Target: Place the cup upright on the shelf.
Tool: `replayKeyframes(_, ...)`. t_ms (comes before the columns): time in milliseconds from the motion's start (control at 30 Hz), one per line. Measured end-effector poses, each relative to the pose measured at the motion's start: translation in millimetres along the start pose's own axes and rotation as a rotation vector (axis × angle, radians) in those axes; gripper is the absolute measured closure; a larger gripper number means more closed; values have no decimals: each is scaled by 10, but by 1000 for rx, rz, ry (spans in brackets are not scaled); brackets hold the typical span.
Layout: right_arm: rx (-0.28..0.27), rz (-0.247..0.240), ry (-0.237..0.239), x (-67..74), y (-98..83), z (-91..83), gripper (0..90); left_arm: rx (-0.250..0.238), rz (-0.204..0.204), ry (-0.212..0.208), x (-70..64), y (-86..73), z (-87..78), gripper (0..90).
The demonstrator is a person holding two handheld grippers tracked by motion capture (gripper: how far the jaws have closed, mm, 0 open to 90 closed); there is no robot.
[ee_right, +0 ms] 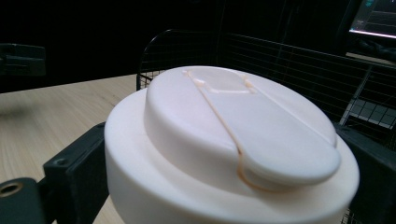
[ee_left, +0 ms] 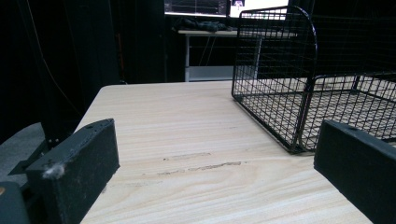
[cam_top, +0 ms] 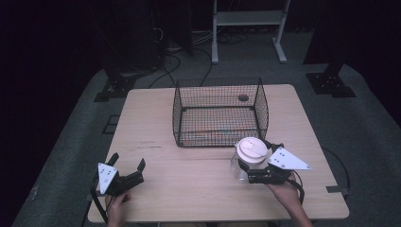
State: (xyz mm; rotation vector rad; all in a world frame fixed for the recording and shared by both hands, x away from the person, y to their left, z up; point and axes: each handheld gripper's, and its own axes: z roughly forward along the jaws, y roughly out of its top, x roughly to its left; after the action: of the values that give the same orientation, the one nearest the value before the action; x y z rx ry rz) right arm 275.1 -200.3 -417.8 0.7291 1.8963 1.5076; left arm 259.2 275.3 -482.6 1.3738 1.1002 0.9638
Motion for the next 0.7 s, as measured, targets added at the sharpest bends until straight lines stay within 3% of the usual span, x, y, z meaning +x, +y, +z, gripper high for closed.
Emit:
replayKeyframes(533, 31, -5, 11, 6, 49, 6, 43, 1, 0, 0, 2, 0, 2, 0)
replayKeyframes(700, 14, 0, 30, 3, 139, -11, 44, 1, 1, 2, -2, 0, 1, 0)
